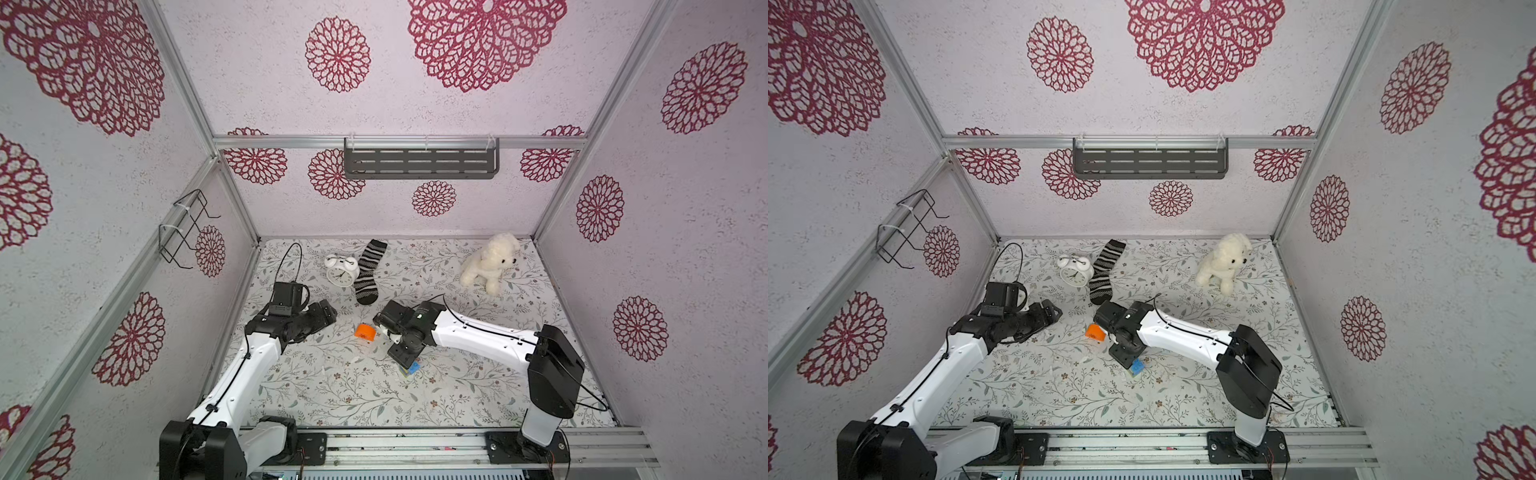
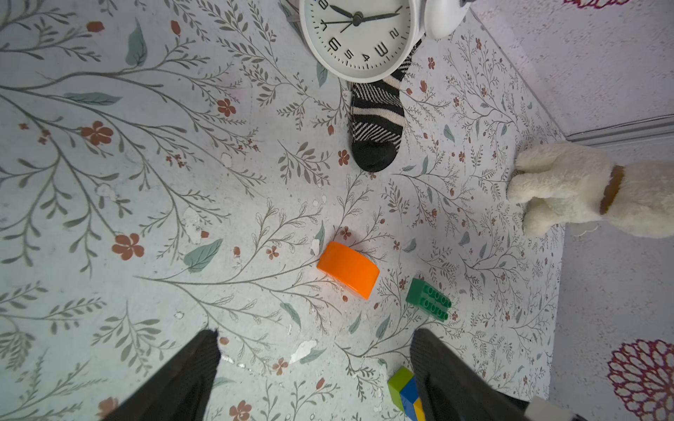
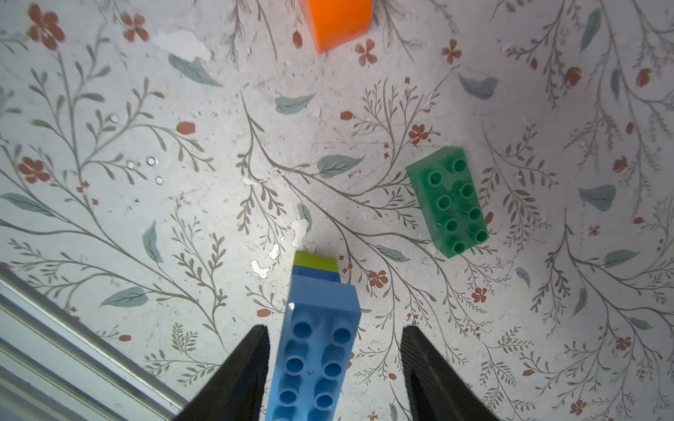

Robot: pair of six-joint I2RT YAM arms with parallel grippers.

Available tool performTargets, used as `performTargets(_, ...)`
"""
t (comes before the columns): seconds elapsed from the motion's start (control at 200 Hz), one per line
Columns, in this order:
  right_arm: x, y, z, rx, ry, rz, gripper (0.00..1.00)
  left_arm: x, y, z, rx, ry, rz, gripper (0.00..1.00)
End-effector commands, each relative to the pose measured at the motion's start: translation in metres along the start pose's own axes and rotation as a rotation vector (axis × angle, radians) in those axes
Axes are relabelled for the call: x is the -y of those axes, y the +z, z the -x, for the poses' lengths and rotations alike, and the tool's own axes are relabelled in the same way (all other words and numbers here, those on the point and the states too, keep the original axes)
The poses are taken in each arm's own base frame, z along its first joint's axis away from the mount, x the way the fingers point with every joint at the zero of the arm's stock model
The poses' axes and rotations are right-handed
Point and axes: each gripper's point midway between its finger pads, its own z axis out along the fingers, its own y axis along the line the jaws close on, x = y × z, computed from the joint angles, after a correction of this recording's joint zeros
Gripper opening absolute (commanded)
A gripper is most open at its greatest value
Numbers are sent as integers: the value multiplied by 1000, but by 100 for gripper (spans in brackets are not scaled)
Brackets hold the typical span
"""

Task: Assemble an ice cream with lego
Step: Assemble the lego brick with the lego brick, then adjust the lego brick at the center of the board.

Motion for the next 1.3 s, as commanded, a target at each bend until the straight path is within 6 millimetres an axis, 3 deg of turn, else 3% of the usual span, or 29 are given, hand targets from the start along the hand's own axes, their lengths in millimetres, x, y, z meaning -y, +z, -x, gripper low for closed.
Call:
performTargets(0.0, 4, -22, 6, 40, 5, 1, 64, 5, -8, 8, 35, 15, -22, 87)
performTargets(0.235, 2, -45, 3, 148, 45, 42, 67, 21, -25, 17, 88, 67, -58, 88)
performTargets(0.395, 18, -53, -15, 196, 129, -6, 67, 69, -32, 19, 101, 246, -99, 87)
performTargets(0.505, 33, -51, -28, 245, 226, -9, 66, 103, -17, 12, 22, 356, -115, 86)
performTargets(0.565, 39, -45, -37, 260, 277, 4, 64, 111, -10, 11, -9, 393, -86, 85)
performTargets(0.695, 29, -29, -55, 271, 344, 64, 59, 114, 0, 20, 5, 410, -47, 85)
performTargets(0.981, -35, -9, -93, 277, 391, 256, 15, 99, -14, 25, 19, 411, 17, 86)
performTargets(1.121, -63, -6, -82, 313, 344, 280, 13, 87, -24, 24, 29, 379, 19, 86)
performTargets(1.296, -67, -3, -55, 341, 331, 245, 13, 73, -31, 24, 37, 352, 27, 87)
